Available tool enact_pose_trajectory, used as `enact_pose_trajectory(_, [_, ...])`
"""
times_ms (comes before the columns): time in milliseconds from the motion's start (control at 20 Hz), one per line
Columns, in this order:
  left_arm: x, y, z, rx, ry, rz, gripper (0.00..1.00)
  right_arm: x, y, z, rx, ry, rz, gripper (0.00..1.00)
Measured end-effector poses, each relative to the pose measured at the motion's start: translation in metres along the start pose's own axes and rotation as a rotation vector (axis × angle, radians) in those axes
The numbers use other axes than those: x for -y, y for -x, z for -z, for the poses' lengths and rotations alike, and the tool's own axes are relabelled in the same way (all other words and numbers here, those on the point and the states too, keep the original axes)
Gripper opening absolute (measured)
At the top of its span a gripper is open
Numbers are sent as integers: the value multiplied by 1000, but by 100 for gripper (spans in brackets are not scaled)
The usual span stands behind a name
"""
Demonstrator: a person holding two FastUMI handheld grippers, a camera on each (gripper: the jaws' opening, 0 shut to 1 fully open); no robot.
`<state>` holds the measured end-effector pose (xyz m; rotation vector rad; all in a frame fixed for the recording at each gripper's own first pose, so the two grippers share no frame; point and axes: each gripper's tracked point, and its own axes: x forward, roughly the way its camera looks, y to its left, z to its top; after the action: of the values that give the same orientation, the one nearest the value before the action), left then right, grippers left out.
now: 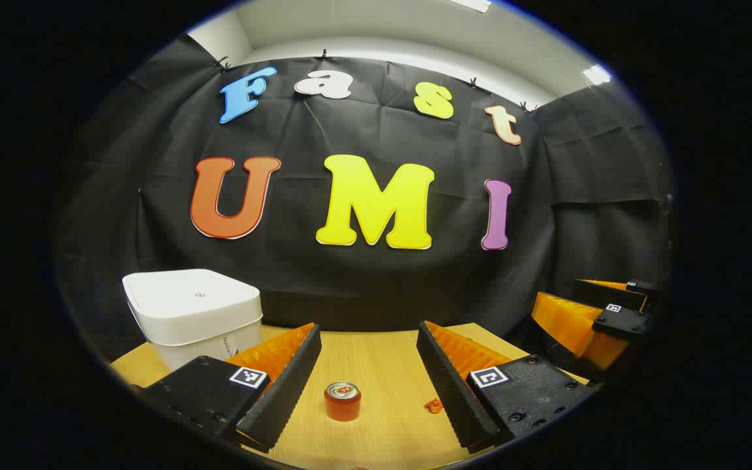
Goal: Press the lid of the desktop garbage bin to open it, pick up the crumpled paper on the desktop and throw it into the bin, then pick up the pop can on the desktop and drop it into the bin, and finally close the garbage bin lid.
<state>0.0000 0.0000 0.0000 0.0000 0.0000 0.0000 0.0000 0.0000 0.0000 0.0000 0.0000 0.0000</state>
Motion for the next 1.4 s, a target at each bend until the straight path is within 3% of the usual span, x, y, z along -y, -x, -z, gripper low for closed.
enact_pose_trajectory(250, [-12, 3, 0, -9, -21, -40, 97, -6, 2, -1, 3, 3, -16, 95])
enact_pose_trajectory(1200, [-22, 4, -9, -11, -50, -55, 96, -11, 3, -3, 8, -2, -17, 94])
enact_pose_trajectory(1250, [-27, 1, -12, -12, -47, -60, 96, -13, 2, -3, 7, -2, -20, 94])
enact_pose_trajectory(1300, [-33, -1, -17, -5, -49, -72, 87, -14, 2, -2, 6, -1, -21, 94])
enact_pose_trajectory(1400, [-52, -7, -26, 1, -63, -107, 85, -17, 1, -2, 5, 0, -26, 94])
